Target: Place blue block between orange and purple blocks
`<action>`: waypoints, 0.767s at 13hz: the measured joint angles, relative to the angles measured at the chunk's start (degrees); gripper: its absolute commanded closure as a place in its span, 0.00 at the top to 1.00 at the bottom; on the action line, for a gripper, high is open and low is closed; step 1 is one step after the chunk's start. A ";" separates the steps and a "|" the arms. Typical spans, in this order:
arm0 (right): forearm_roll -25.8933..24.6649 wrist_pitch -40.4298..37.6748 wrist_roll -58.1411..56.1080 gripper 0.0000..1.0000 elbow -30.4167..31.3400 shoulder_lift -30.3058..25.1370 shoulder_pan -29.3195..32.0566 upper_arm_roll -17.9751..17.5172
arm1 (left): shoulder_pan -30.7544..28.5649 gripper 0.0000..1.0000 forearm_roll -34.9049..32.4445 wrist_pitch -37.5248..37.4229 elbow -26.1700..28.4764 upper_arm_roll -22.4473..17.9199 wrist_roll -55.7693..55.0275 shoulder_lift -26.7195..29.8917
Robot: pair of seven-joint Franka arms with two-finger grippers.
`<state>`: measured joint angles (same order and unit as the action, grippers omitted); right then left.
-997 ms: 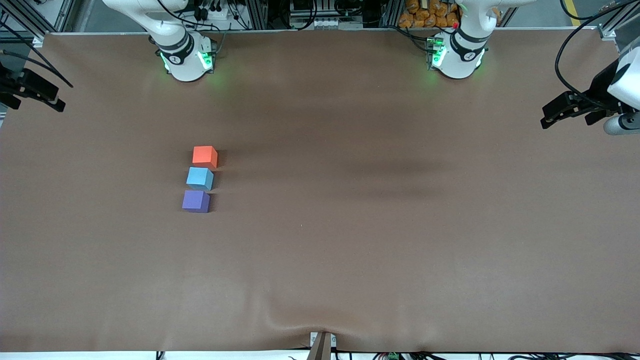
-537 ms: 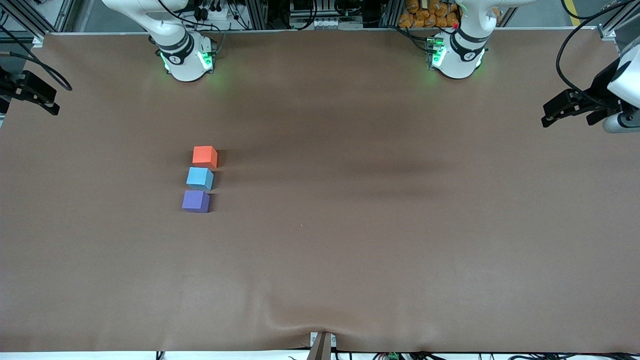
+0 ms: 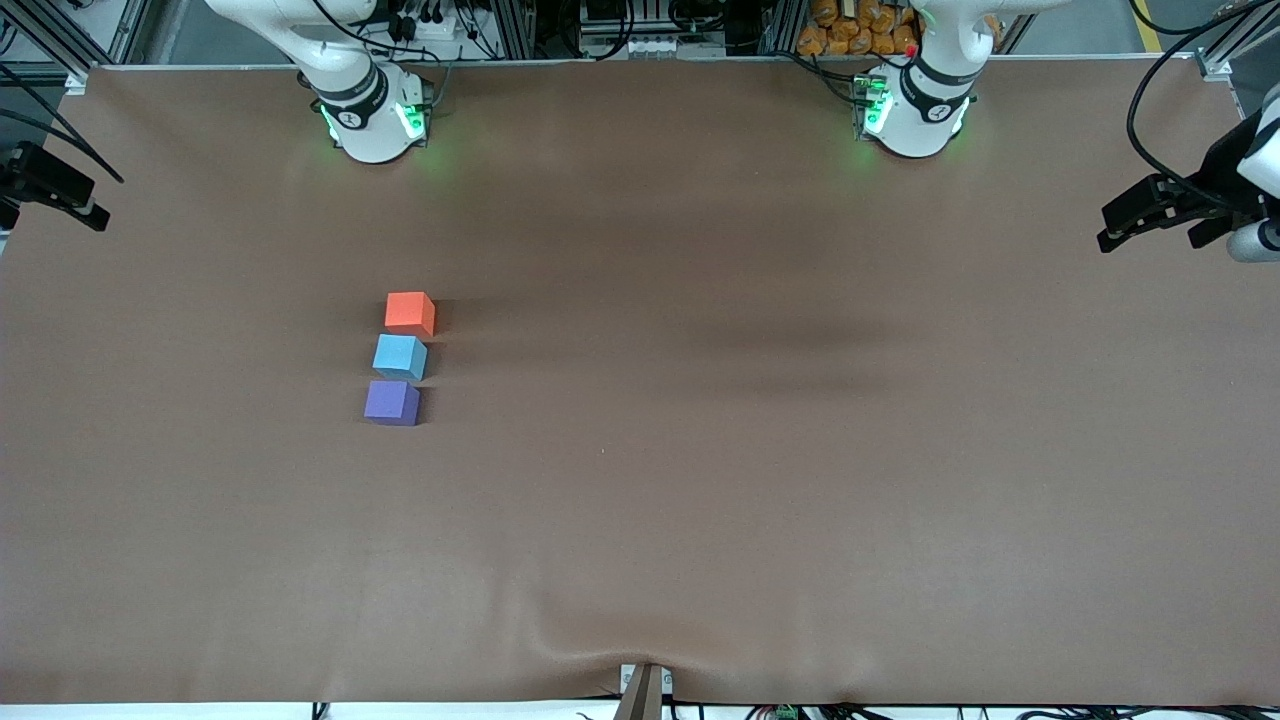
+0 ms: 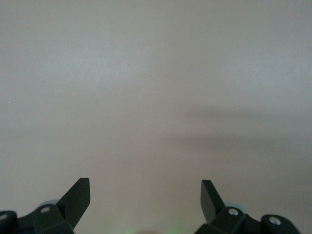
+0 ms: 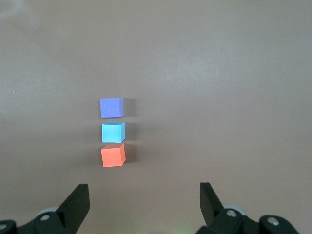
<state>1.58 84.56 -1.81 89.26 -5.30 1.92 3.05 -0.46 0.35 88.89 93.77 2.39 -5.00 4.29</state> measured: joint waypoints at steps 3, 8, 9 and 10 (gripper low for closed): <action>0.01 -0.10 -0.03 1.00 0.00 0.00 -0.02 -0.43 | 0.16 1.00 0.00 -0.77 0.07 0.61 -1.85 -0.05; 0.01 -0.21 -0.11 1.00 0.00 0.00 -0.02 -0.45 | 0.32 1.00 0.00 -1.08 0.06 1.51 -1.89 -0.09; 0.01 -0.21 -0.11 1.00 0.00 0.00 -0.02 -0.45 | 0.36 1.00 0.00 -1.08 0.03 1.78 -1.89 -0.10; 0.01 -0.21 -0.11 1.00 0.00 0.00 -0.02 -0.45 | 0.42 1.00 0.00 -1.08 -0.13 1.89 -1.89 -0.10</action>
<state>1.59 84.35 -1.92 89.26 -5.30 1.90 2.60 -0.04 0.35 87.81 93.64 4.28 -6.89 4.19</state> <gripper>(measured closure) 0.000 0.000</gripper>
